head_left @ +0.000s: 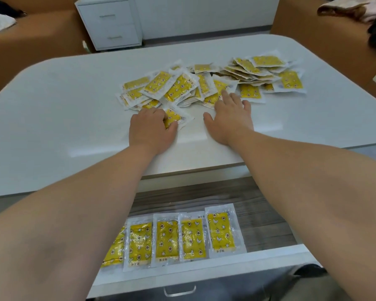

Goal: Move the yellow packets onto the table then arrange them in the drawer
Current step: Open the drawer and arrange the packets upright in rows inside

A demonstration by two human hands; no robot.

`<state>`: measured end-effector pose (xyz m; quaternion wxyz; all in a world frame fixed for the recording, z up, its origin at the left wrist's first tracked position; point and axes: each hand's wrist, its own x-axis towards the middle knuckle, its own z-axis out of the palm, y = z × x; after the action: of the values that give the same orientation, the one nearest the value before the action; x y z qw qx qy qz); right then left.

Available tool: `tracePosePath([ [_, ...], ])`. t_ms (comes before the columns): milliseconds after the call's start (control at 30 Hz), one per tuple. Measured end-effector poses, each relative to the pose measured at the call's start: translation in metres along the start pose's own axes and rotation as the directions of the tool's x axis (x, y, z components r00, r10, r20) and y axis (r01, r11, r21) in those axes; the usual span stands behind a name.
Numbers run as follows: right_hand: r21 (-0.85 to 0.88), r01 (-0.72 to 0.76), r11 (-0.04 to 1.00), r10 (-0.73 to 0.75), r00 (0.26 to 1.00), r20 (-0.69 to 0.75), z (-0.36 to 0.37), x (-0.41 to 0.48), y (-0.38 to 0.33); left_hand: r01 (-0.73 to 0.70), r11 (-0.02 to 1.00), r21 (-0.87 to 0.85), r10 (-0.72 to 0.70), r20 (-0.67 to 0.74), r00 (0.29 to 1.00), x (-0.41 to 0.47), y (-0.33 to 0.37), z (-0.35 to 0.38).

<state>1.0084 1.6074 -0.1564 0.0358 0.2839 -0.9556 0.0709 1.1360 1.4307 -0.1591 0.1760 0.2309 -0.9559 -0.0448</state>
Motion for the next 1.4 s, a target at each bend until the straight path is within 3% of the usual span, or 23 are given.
tracePosePath([
  [167,0.024,0.000,1.000,0.002,0.996,-0.087,-0.001,-0.002,-0.001,0.046,0.999,0.007,-0.047,0.038,0.998,-0.006,0.004,-0.005],
  [300,-0.035,-0.002,0.999,-0.001,0.998,-0.067,-0.001,-0.002,-0.001,0.094,0.994,0.048,-0.098,0.082,0.992,-0.016,0.015,-0.011],
  [467,0.081,0.029,0.996,-0.021,0.995,-0.099,-0.007,-0.014,0.000,0.080,0.991,0.104,-0.093,0.128,0.987,-0.029,0.021,-0.028],
  [600,0.146,0.031,0.989,-0.022,0.998,-0.064,-0.019,-0.061,-0.005,0.025,0.992,0.123,-0.048,0.193,0.980,-0.054,0.015,-0.044],
  [800,0.260,0.149,0.954,-0.167,0.985,0.050,-0.032,-0.123,-0.007,-0.023,0.999,0.045,0.014,0.177,0.984,-0.106,0.004,-0.065],
  [1000,0.284,0.011,0.959,-0.098,0.951,0.292,-0.040,-0.119,-0.010,-0.049,0.994,-0.101,0.067,0.187,0.980,-0.115,-0.003,-0.059],
  [1267,0.338,0.026,0.941,-0.109,0.967,0.229,-0.051,-0.124,-0.012,-0.049,0.994,-0.097,0.076,0.302,0.950,-0.109,0.000,-0.062],
  [1400,0.225,0.229,0.947,-0.291,0.909,0.299,-0.066,-0.127,-0.006,-0.053,0.996,-0.072,0.073,0.313,0.947,-0.107,0.002,-0.063],
])
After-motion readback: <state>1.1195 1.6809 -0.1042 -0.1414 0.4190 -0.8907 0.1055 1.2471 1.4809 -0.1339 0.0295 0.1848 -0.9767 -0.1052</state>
